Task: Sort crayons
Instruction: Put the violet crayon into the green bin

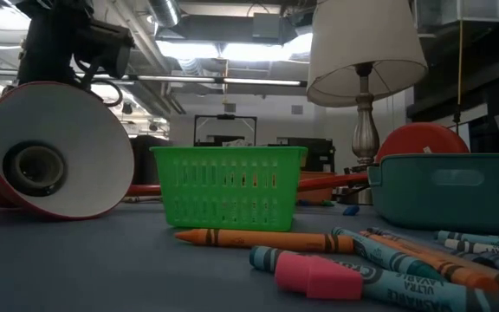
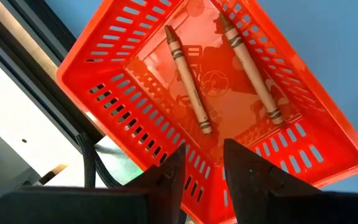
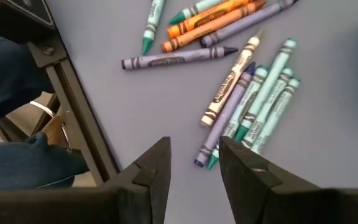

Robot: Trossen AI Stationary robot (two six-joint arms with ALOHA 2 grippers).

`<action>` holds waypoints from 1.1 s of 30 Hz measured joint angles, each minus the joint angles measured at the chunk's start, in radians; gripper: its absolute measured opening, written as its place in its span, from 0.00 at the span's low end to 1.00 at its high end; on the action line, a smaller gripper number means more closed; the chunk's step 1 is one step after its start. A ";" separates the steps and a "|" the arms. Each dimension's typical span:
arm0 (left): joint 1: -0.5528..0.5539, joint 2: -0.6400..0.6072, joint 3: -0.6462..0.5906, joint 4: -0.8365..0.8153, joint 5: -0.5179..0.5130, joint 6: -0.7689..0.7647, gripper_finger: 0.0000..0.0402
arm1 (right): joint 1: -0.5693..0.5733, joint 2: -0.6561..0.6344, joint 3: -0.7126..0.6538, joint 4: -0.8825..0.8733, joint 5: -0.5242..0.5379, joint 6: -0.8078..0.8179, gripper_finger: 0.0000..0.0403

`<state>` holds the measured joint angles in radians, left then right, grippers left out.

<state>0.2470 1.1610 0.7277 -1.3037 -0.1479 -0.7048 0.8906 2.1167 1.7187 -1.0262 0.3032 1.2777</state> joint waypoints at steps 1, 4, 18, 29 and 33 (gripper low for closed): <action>0.000 0.000 0.000 0.000 0.000 0.000 0.23 | 0.000 0.007 0.000 0.005 -0.001 0.000 0.33; 0.000 0.000 0.000 0.000 0.000 0.000 0.23 | 0.000 0.023 0.000 0.008 -0.003 0.000 0.33; 0.000 0.000 0.001 0.000 0.000 0.000 0.23 | -0.001 0.095 0.000 0.004 -0.031 0.006 0.33; 0.000 0.000 0.001 0.000 0.000 0.000 0.23 | -0.001 0.095 -0.007 -0.016 0.010 0.008 0.33; 0.000 0.000 0.001 0.000 0.000 0.000 0.23 | -0.001 0.094 -0.043 0.020 -0.004 0.031 0.33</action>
<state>0.2473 1.1610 0.7284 -1.3037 -0.1479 -0.7048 0.8898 2.2108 1.6753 -1.0059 0.2993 1.3083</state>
